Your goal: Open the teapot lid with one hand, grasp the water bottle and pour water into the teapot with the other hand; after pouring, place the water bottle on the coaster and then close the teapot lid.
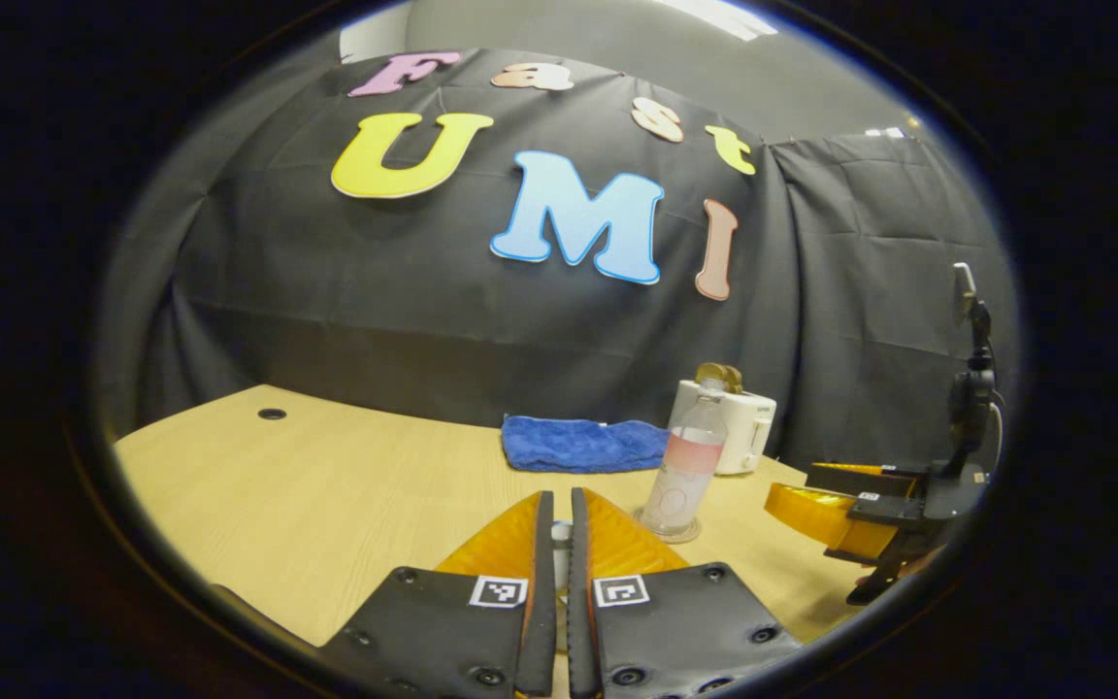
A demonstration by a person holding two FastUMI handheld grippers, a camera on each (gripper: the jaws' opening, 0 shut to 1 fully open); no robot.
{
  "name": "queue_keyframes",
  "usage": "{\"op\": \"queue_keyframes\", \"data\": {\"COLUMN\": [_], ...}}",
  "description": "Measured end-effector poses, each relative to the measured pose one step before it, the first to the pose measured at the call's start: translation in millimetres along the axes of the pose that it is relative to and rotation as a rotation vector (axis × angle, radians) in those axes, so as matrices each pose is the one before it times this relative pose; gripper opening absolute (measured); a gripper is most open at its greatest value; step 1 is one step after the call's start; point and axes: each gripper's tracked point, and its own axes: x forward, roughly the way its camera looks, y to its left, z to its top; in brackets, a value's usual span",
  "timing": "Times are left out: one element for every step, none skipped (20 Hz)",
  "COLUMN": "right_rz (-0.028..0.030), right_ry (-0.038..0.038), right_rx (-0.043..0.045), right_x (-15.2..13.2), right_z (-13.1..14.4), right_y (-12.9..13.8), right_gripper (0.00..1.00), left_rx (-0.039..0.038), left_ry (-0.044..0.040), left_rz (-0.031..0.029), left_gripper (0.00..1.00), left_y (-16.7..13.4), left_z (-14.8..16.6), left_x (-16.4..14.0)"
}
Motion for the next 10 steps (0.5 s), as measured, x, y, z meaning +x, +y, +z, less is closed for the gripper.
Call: {"op": "queue_keyframes", "data": {"right_rz": [-0.01300, -0.00738, -0.00163, 0.00364, 0.00726, 0.00293, 0.00787, 0.00227, -0.00073, 0.00087], "right_ry": [-0.02941, -0.02744, -0.01657, -0.00889, 0.00591, 0.01561, 0.01073, 0.01212, 0.01234, 0.00752], "right_rx": [0.00240, 0.00629, 0.00876, 0.00983, 0.00926, 0.00719, 0.00697, 0.00378, 0.00126, 0.00271], "right_x": [-6.80, -5.20, -4.65, -2.28, -0.88, -0.03, -0.13, 0.91, 0.47, 0.70], "right_z": [1.21, 0.91, -1.06, -1.25, -4.27, -6.29, -3.98, -3.70, -4.99, -4.53], "right_y": [1.03, 1.76, 2.01, 1.97, 2.27, -0.78, 0.52, 0.03, -1.79, 0.30], "right_gripper": [0.95, 0.95, 0.95, 0.95, 0.95, 0.95, 0.95, 0.95, 0.95, 0.95], "left_rx": [0.01161, 0.00975, 0.00558, 0.00432, 0.00343, 0.00148, 0.00052, 0.00265, 0.00465, 0.00616], "left_ry": [0.00168, 0.00259, -0.00013, 0.00048, -0.00338, -0.00271, -0.00233, 0.00284, 0.00345, 0.00375], "left_rz": [0.00253, 0.00143, -0.00215, -0.00186, 0.00014, 0.00022, -0.00039, -0.00169, 0.00027, 0.00003], "left_gripper": [0.12, 0.12, 0.12, 0.12, 0.11, 0.12, 0.12, 0.12, 0.12, 0.12], "left_y": [-1.60, -1.84, -3.03, -2.74, -2.49, -2.30, -1.89, -2.72, -1.90, -1.36], "left_z": [-2.91, -2.20, -0.35, -0.07, -0.86, -0.40, 0.04, -2.44, -2.84, -1.61], "left_x": [-0.21, 0.85, -0.06, 1.05, 0.69, 0.25, -0.76, 1.12, 0.45, 0.31]}}
